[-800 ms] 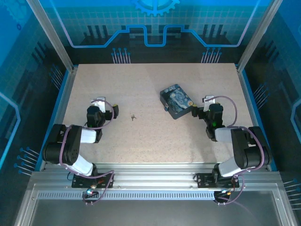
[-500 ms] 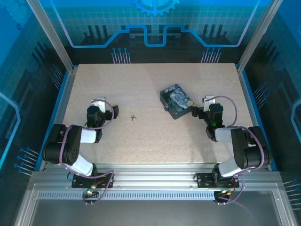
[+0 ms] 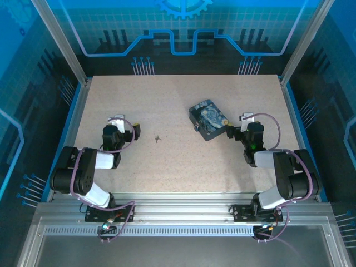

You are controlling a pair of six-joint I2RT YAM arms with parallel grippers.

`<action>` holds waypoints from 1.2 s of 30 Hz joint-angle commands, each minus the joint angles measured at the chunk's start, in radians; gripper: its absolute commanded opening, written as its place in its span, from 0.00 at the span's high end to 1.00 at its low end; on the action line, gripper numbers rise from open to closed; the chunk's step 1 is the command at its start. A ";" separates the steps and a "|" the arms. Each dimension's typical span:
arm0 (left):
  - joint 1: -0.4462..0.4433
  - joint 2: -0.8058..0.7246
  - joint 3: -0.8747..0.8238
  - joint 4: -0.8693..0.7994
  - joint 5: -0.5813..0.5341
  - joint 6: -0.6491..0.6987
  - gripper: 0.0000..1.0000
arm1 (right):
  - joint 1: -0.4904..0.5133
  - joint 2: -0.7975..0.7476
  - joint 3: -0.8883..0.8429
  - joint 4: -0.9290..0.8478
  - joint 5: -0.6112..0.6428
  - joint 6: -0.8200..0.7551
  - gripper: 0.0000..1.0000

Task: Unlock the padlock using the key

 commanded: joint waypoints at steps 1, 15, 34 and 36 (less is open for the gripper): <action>0.005 -0.007 0.019 -0.001 0.021 0.002 0.01 | -0.011 0.002 -0.004 0.032 0.009 0.009 0.00; 0.005 -0.246 0.250 -0.531 -0.001 -0.101 0.01 | -0.020 -0.291 0.123 -0.375 -0.016 0.080 0.00; -0.171 0.160 0.920 -0.931 0.474 -0.386 0.01 | -0.075 -0.531 0.258 -1.001 -0.379 0.671 0.00; -0.203 0.235 1.006 -0.972 0.477 -0.382 0.01 | -0.070 -0.538 0.240 -1.005 -0.409 0.691 0.00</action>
